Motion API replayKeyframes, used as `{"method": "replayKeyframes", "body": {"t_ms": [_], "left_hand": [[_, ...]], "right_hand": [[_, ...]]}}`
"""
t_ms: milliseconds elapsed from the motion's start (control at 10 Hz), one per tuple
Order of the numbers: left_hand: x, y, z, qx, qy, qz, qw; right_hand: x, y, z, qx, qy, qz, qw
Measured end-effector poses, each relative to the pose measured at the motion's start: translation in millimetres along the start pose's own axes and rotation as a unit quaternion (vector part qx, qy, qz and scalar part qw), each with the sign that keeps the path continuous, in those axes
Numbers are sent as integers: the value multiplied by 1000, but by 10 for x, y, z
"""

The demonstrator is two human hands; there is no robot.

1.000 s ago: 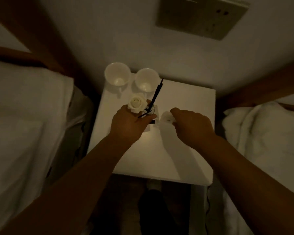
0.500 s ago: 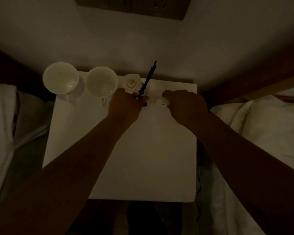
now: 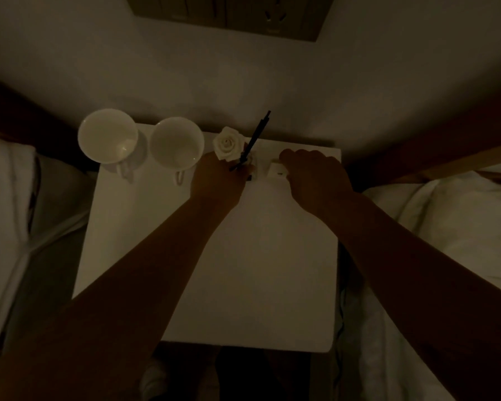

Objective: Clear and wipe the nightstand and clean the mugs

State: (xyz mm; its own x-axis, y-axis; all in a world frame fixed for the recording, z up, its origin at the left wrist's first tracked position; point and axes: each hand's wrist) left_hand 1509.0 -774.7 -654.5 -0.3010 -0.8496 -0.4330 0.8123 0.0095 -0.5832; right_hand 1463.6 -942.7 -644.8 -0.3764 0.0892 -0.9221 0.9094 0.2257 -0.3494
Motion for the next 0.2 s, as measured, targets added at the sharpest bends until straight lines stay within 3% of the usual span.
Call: {"method": "replayKeyframes", "body": {"t_ms": [200], "left_hand": [[-76, -137, -130, 61, 168, -12, 984]], "right_hand": [[-65, -164, -49, 10, -26, 42, 999]]}}
Point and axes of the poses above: each hand's wrist, its own y-axis towards the middle knuckle, its own x-axis out of the palm, z = x × y, and after that the axes turned 15 degrees about -x, right-handed
